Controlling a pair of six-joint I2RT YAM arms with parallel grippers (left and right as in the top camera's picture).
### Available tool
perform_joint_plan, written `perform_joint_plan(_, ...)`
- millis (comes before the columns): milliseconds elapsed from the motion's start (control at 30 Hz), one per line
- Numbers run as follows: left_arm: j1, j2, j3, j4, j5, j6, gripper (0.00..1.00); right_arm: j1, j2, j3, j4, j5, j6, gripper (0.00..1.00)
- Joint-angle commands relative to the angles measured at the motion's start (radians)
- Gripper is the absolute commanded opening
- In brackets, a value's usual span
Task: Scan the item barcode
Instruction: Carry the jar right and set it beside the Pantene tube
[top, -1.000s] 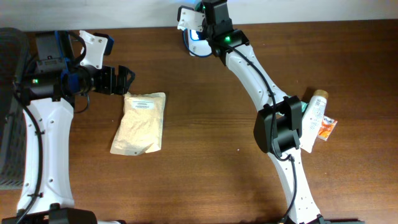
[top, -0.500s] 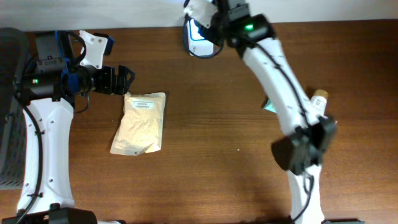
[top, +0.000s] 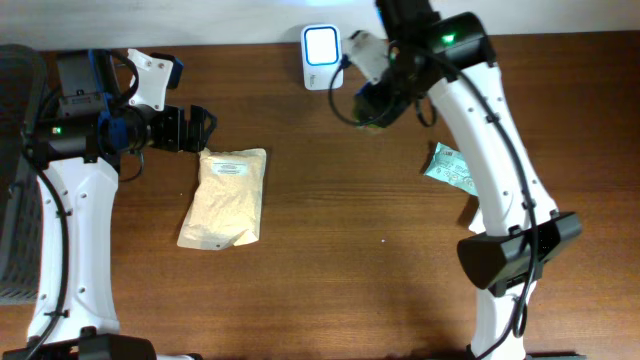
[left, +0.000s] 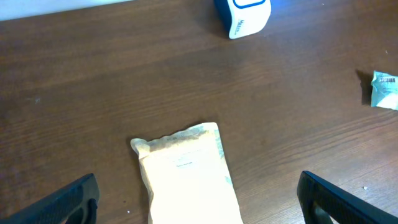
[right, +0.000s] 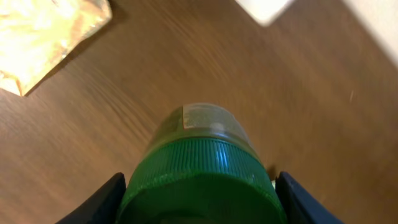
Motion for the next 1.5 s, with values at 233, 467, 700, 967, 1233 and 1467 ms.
perform_joint_plan(233, 0.006, 0.006, 0.005, 0.001, 0.000, 0.016, 0.99, -0.192, 0.110, -0.066, -0.043, 0.225, 0.371, 0.35)
perform_joint_plan(467, 0.006, 0.006, 0.005, 0.001, -0.001, 0.016, 0.99, -0.325, 0.127, -0.253, 0.102, 0.295, 0.512, 0.39)
perform_joint_plan(700, 0.006, 0.006, 0.005, 0.001, 0.000, 0.016, 0.99, -0.469, 0.127, -0.438, 0.274, 0.269, 0.606, 0.40)
perform_joint_plan(967, 0.006, 0.006, 0.005, 0.001, 0.000, 0.016, 0.99, -0.539, 0.132, -0.459, 0.328, 0.197, 0.623, 0.44)
perform_joint_plan(1233, 0.006, 0.006, 0.005, 0.001, -0.001, 0.016, 0.99, -0.536, 0.128, -0.455, 0.318, 0.193, 0.623, 0.99)
perform_joint_plan(1467, 0.006, 0.006, 0.005, 0.001, 0.000, 0.016, 0.99, -0.534, 0.078, -0.324, 0.202, 0.060, 0.619, 0.98)
